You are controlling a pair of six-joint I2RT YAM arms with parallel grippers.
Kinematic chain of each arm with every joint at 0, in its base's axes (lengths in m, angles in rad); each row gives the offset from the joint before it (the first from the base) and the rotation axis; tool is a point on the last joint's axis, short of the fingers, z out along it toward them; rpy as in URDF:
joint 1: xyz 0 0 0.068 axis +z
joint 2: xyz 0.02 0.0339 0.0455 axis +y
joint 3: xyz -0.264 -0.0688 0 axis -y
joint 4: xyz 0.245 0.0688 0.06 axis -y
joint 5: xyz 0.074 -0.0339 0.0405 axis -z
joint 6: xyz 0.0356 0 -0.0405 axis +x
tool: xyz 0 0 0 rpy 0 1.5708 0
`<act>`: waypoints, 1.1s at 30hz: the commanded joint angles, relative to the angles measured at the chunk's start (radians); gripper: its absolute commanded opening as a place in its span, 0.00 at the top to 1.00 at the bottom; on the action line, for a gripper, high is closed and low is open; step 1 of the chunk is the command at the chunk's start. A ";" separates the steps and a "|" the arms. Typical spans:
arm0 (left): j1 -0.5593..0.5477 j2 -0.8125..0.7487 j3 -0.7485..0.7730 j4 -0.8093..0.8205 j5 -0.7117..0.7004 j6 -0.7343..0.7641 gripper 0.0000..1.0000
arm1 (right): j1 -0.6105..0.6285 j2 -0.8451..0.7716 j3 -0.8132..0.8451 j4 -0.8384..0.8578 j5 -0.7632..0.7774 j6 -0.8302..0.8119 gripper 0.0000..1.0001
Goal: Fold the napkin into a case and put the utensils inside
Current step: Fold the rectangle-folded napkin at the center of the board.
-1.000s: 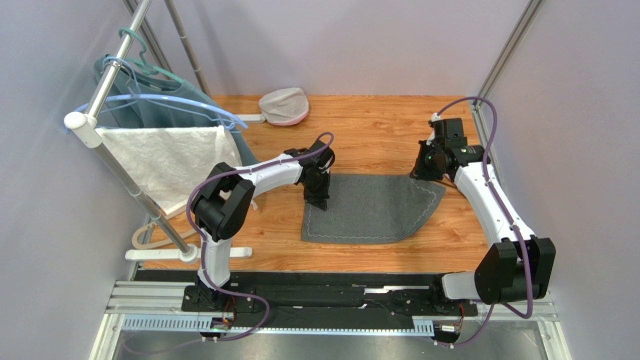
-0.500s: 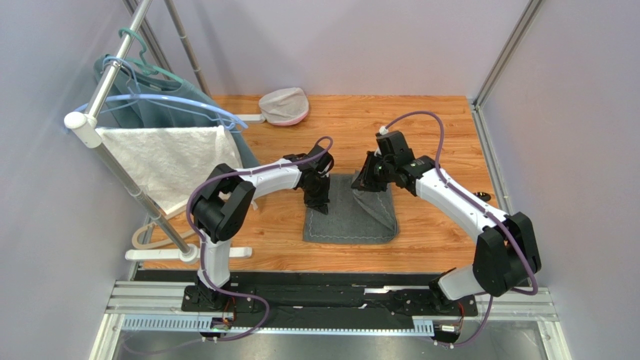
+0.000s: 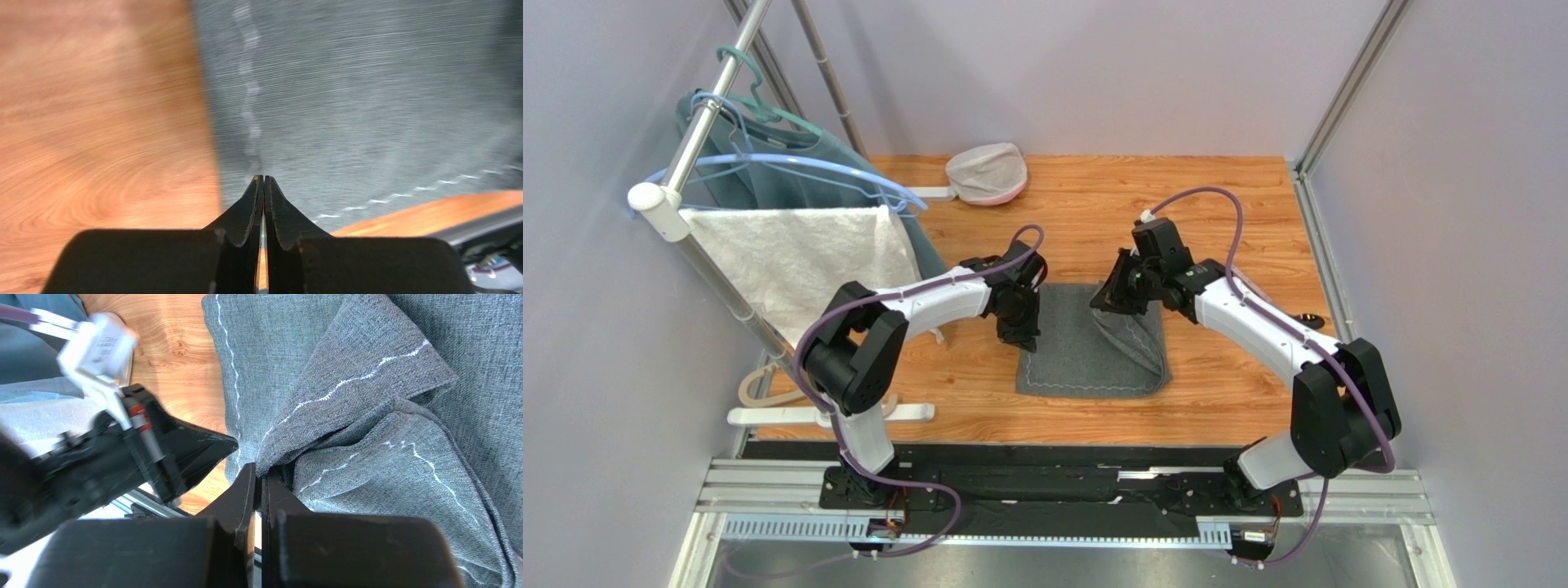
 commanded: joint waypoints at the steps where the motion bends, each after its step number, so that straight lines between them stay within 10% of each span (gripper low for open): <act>1: 0.016 0.027 -0.049 0.027 -0.007 -0.002 0.92 | 0.025 0.002 0.025 0.057 0.010 0.029 1.00; 25: 0.015 -0.002 -0.132 0.090 0.011 -0.029 0.93 | 0.144 0.239 0.124 0.191 -0.050 0.090 1.00; 33: 0.015 -0.186 -0.132 -0.043 -0.082 0.049 0.72 | 0.102 0.088 0.159 -0.092 -0.098 -0.197 0.38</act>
